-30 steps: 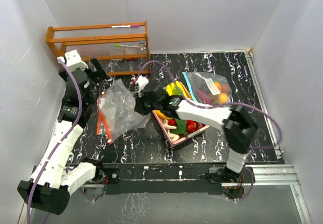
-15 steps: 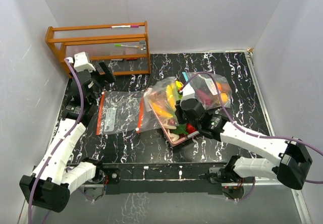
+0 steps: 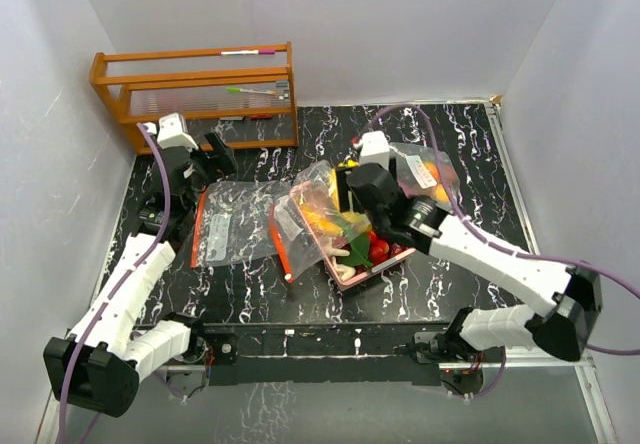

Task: Place the food in the zip-top bag and seal the zipper
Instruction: Move the zipper food storage bag to the center of the board, then pick up the zipper food storage bag at the center of the board.

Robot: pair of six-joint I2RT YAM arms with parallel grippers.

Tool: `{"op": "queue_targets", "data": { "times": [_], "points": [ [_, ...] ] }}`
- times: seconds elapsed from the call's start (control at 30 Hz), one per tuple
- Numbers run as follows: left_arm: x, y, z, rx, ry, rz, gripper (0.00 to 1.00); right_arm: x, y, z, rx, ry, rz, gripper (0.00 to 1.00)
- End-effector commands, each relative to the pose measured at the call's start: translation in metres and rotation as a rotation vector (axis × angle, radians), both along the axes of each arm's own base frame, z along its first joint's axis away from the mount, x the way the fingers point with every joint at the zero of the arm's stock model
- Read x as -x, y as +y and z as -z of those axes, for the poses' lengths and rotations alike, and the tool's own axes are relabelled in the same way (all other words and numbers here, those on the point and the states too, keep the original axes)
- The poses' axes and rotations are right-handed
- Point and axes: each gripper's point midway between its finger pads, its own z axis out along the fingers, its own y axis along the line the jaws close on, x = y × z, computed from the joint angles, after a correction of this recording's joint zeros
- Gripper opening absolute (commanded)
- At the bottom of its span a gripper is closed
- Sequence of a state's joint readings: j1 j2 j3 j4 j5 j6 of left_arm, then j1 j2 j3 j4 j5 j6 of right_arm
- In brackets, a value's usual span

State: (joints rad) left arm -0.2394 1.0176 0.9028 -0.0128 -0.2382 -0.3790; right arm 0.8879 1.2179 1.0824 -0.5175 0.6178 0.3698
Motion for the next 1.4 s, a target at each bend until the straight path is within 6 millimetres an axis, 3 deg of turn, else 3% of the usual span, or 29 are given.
{"op": "queue_targets", "data": {
  "times": [0.0, 0.2, 0.4, 0.43, 0.63, 0.77, 0.8, 0.9, 0.93, 1.1, 1.17, 1.37],
  "points": [
    [0.010, 0.000, 0.015, 0.059, 0.053, -0.022, 0.92, -0.029, 0.049, -0.036, -0.006, -0.060, -0.116, 0.72],
    [0.027, 0.000, 0.042, 0.106, 0.125, -0.032, 0.92, -0.030, 0.120, -0.016, -0.022, -0.009, -0.368, 0.72],
    [0.028, 0.007, 0.042, 0.066, 0.119, -0.056, 0.92, -0.026, 0.165, 0.040, 0.068, 0.094, -0.401, 0.74],
    [0.028, 0.008, 0.041, 0.062, 0.116, -0.055, 0.92, -0.025, 0.172, 0.063, 0.105, 0.120, -0.387, 0.74],
    [0.030, 0.009, 0.039, 0.040, 0.108, -0.055, 0.92, -0.033, 0.165, 0.101, 0.199, 0.135, -0.280, 0.76],
    [0.031, 0.009, 0.038, 0.031, 0.104, -0.052, 0.92, -0.037, 0.158, 0.116, 0.262, 0.137, -0.260, 0.70],
    [0.031, 0.009, 0.039, 0.031, 0.103, -0.051, 0.92, -0.038, 0.155, 0.119, 0.278, 0.138, -0.249, 0.63],
    [0.031, 0.008, 0.037, 0.033, 0.099, -0.047, 0.92, -0.039, 0.145, 0.113, 0.291, 0.126, -0.205, 0.30],
    [0.030, 0.007, 0.036, 0.031, 0.098, -0.046, 0.92, -0.040, 0.142, 0.107, 0.283, 0.111, -0.194, 0.24],
    [0.029, 0.007, 0.034, 0.029, 0.092, -0.044, 0.92, -0.039, 0.148, 0.065, 0.200, 0.030, -0.246, 0.19],
    [0.029, 0.007, 0.034, 0.025, 0.095, -0.042, 0.92, -0.037, 0.155, 0.049, 0.156, 0.012, -0.290, 0.10],
    [0.029, 0.007, 0.031, 0.019, 0.096, -0.036, 0.92, -0.028, 0.164, 0.007, 0.025, -0.017, -0.376, 0.08]
  ]
}}
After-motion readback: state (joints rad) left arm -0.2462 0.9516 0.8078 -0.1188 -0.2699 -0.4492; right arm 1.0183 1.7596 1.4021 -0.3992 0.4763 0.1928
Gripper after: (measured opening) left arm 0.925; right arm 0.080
